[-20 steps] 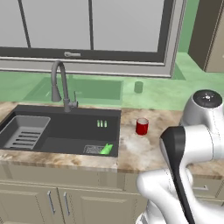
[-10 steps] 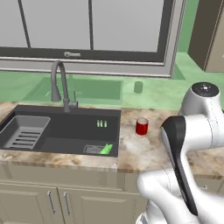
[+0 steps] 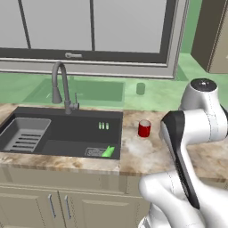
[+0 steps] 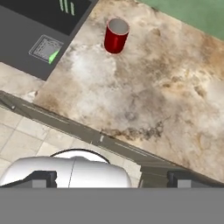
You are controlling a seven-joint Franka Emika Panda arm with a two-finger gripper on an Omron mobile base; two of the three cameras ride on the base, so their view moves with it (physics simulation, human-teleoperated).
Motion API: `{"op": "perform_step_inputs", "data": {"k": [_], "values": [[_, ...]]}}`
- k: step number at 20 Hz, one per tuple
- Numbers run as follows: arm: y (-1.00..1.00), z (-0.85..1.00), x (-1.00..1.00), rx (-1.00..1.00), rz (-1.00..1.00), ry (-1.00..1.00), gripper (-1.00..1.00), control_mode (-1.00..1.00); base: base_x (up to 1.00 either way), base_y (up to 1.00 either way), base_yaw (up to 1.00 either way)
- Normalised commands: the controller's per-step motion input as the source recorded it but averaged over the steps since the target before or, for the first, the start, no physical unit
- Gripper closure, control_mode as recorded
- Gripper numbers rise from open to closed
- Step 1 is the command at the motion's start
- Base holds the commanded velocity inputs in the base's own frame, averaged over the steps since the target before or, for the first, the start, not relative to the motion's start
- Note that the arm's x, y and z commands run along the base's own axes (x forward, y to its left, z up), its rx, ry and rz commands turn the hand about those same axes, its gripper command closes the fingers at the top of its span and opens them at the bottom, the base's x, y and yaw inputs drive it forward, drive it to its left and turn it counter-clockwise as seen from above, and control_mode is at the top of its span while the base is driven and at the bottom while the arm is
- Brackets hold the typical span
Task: Clear the mugs and bowl far away from the sink.
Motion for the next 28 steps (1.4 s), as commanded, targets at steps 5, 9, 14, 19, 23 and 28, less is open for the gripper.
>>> {"op": "perform_step_inputs", "data": {"k": [5,9,14,19,23,28], "values": [[-0.08,-0.09,0.24,0.05,0.01,0.00,-1.00,-1.00,0.00,0.00,0.00],[-0.07,-0.13,0.24,0.08,0.00,0.00,-1.00,-1.00,0.00,0.00,0.00],[0.00,-0.16,0.27,0.03,0.00,0.00,-1.00,-1.00,0.00,0.00,0.00],[0.00,-0.23,0.24,0.02,0.00,0.00,-1.00,-1.00,0.00,0.00,0.00],[0.00,-0.22,0.28,0.00,0.00,0.00,-1.00,-1.00,0.00,0.00,0.00],[0.00,-0.13,0.22,0.00,0.00,0.00,-1.00,-1.00,0.00,0.00,0.00]]}}
